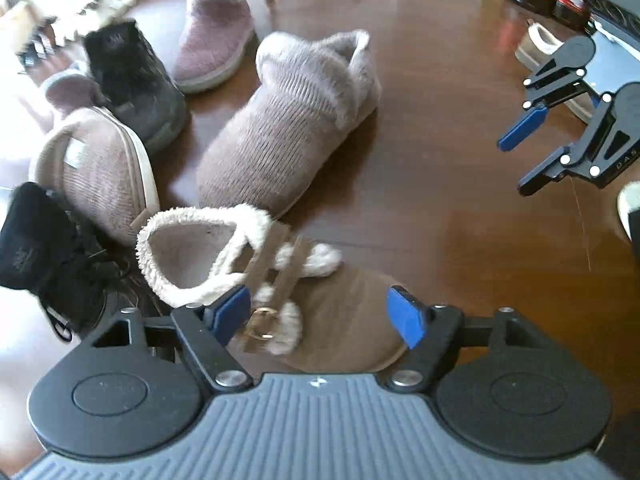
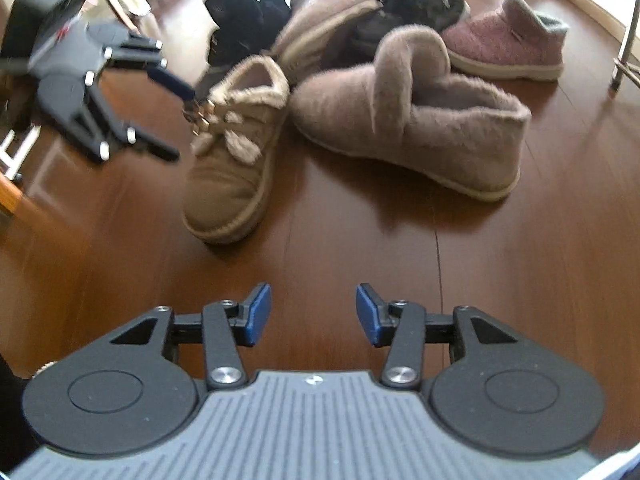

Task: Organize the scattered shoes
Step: 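Close the left tool on the straps of the second brown buckled shoe, then carry the second buckled shoe with the left tool beside the first one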

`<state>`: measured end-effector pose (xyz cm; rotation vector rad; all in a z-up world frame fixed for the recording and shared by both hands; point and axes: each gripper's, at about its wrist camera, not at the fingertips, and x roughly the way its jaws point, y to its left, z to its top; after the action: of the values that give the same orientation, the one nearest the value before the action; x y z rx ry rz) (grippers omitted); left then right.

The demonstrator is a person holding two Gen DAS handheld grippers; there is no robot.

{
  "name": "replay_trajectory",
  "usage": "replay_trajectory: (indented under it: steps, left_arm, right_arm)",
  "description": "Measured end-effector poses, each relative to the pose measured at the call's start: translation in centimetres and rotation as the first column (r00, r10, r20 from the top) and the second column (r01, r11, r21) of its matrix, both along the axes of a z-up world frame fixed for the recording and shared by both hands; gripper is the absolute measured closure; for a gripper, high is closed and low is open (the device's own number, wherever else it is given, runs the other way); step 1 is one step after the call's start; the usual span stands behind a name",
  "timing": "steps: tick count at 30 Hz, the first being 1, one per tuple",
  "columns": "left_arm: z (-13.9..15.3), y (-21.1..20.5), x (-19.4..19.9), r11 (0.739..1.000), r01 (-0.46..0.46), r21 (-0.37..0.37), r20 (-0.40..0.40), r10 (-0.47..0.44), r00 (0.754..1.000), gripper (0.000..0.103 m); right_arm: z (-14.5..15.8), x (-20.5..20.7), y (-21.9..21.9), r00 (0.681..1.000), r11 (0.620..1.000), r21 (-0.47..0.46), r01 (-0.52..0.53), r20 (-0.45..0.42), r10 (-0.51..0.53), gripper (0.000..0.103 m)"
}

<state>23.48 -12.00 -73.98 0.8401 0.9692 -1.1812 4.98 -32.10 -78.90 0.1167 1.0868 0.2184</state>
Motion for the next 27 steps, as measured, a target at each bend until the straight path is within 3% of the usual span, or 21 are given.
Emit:
replay_trajectory:
  steps: [7,15,21,27]
  left_arm:
    - [-0.5,-0.8,4.2,0.996,0.089,0.007,-0.089,-0.088,0.992,0.036]
    - [-4.2,-3.3,7.0,0.962,0.261,0.082,-0.264,-0.232,0.936,0.039]
    - [-4.8,-3.0,6.4,0.967,0.252,0.046,-0.289,-0.229,0.930,0.045]
    - [-4.4,-2.7,3.1,0.968,0.250,0.010,-0.229,-0.241,0.943,0.052]
  right_arm:
    - [-0.9,1.1,0.9,0.998,1.000,-0.003,0.008,-0.055,-0.008,0.053]
    - [0.0,2.8,2.3,0.999,0.999,-0.011,-0.030,-0.043,0.030,0.047]
    - [0.0,2.7,2.1,0.999,1.000,-0.013,-0.019,-0.051,0.018,0.047]
    - [0.1,2.4,1.8,0.999,0.999,-0.030,-0.024,-0.043,0.022,0.047]
